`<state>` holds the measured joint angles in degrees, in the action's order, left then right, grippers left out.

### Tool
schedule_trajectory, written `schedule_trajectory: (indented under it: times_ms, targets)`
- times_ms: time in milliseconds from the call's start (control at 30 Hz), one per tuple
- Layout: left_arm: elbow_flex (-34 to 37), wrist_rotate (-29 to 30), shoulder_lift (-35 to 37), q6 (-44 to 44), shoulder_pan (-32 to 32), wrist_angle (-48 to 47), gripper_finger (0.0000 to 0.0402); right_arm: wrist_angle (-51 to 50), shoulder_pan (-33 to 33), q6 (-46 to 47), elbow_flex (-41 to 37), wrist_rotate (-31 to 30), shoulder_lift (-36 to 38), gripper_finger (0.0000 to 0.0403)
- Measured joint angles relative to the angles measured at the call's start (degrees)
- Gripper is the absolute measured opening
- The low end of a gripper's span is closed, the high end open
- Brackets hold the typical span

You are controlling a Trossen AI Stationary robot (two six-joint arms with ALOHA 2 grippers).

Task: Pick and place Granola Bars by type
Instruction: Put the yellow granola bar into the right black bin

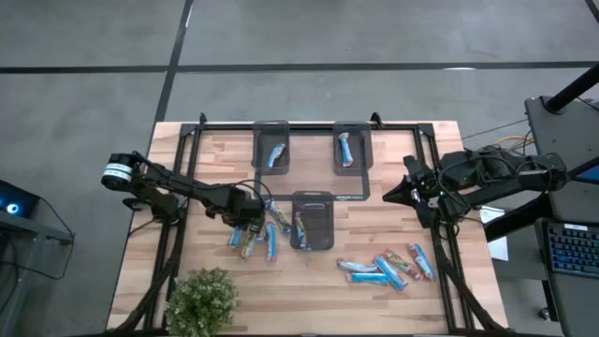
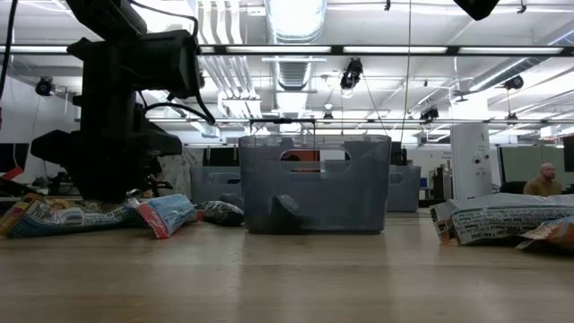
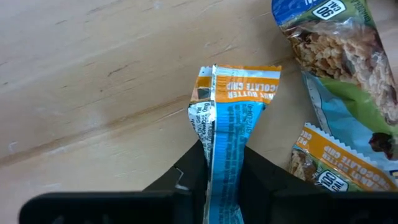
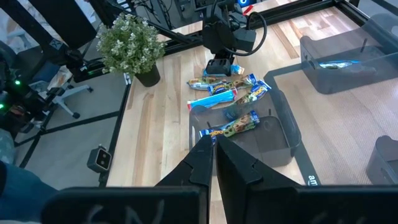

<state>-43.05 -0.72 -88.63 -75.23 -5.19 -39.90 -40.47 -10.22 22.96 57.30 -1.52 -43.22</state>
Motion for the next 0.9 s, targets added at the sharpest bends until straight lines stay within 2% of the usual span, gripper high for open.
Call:
schedule_trajectory:
  times_ms: [233,433,900]
  targets:
    - [-0.8,-0.7,4.2,0.3,1.1,-2.2,0.0052,0.0,0.0,0.0,0.0,0.0,0.0,0.0012]
    - [-1.2,1.5,11.0,1.2,2.9,-3.3,0.0052,0.0,0.0,-0.3,0.0,0.0,0.0,0.0012]
    - [-1.3,2.8,22.0,1.1,5.2,-2.0,0.0053,0.0,0.0,-0.7,0.0,0.0,0.0,0.0012]
